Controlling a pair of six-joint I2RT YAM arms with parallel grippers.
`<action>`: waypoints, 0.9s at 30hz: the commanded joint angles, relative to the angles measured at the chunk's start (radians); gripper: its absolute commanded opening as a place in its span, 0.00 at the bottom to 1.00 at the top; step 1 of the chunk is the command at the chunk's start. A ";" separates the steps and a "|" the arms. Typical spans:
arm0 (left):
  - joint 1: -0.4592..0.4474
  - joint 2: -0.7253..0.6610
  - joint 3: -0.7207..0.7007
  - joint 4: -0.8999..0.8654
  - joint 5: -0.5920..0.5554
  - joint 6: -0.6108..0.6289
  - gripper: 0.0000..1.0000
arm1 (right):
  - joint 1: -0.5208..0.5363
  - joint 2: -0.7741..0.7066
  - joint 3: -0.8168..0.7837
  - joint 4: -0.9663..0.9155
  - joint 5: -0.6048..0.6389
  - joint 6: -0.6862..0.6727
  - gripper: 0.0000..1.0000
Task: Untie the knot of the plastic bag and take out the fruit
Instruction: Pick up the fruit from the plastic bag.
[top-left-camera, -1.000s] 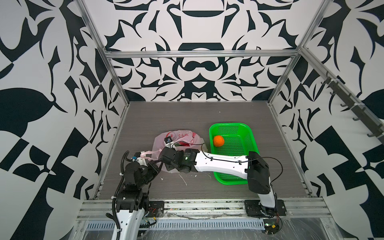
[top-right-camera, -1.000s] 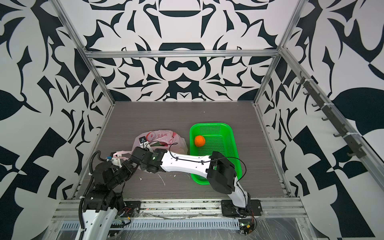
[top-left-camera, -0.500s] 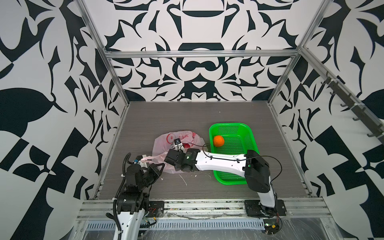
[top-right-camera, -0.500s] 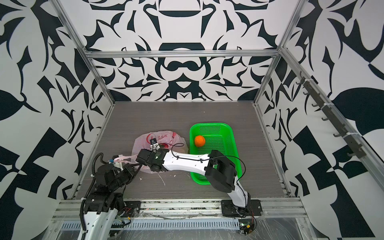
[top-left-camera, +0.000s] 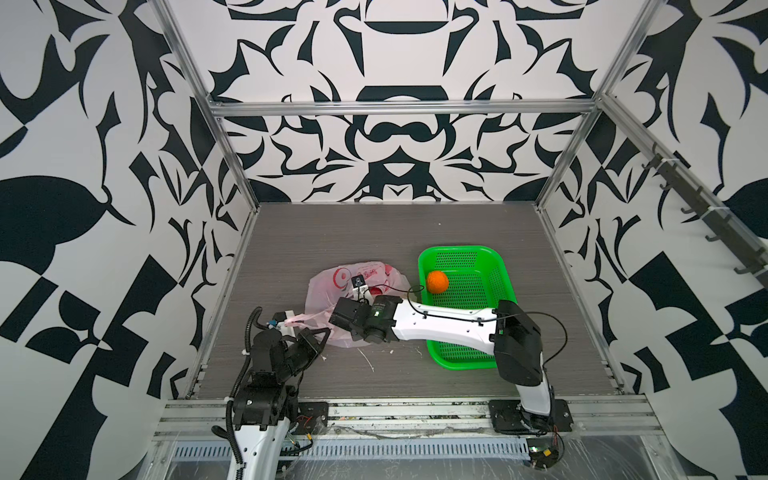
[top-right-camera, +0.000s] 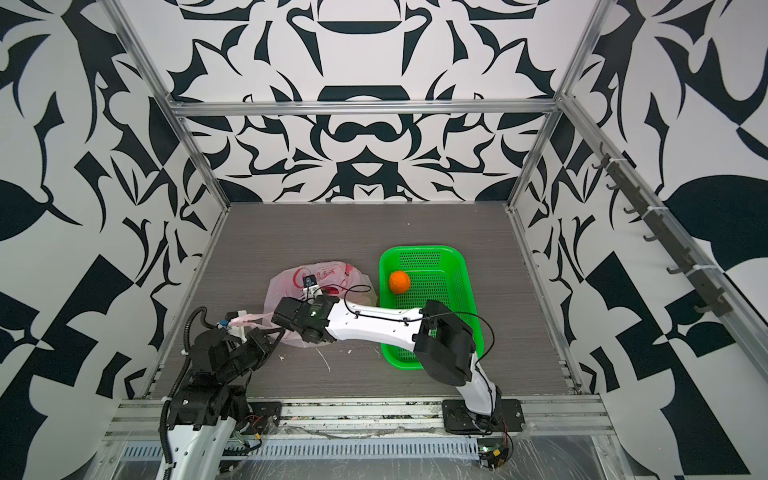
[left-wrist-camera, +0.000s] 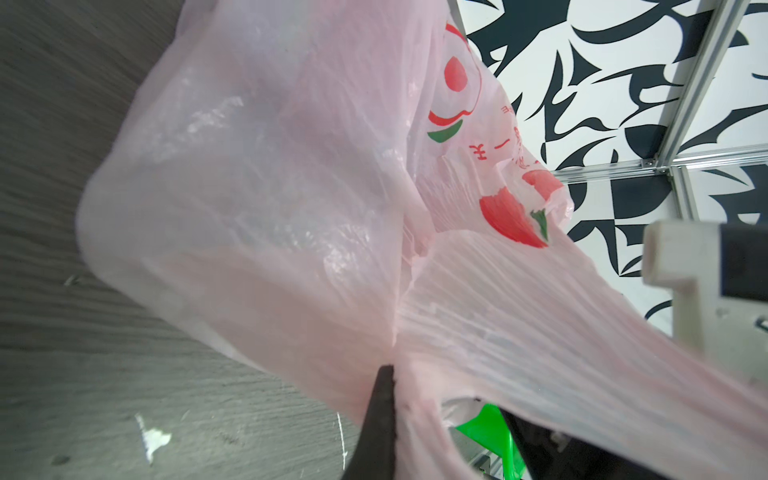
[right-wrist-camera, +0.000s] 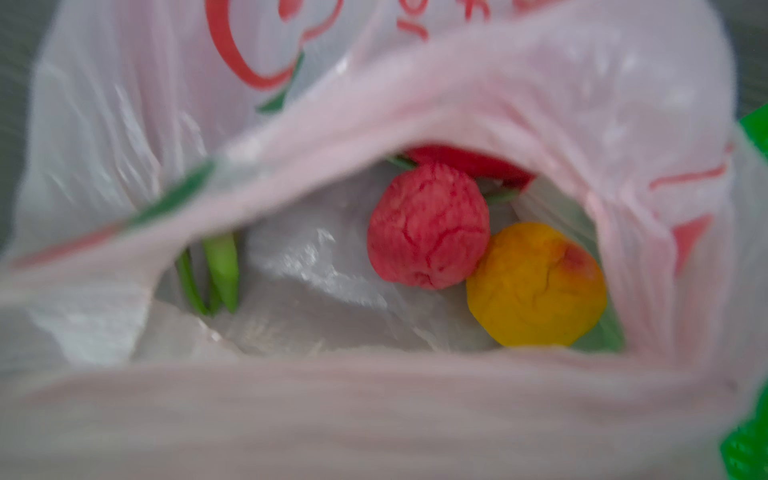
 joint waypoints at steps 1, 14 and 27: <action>0.001 -0.022 -0.030 -0.066 0.014 0.007 0.00 | -0.023 0.011 0.064 -0.039 0.058 -0.016 0.38; 0.001 -0.006 -0.041 -0.066 0.019 0.015 0.00 | -0.078 0.074 0.123 -0.048 0.070 -0.026 0.52; 0.000 0.032 -0.049 -0.040 0.013 0.018 0.00 | -0.110 0.119 0.141 -0.014 0.045 -0.032 0.63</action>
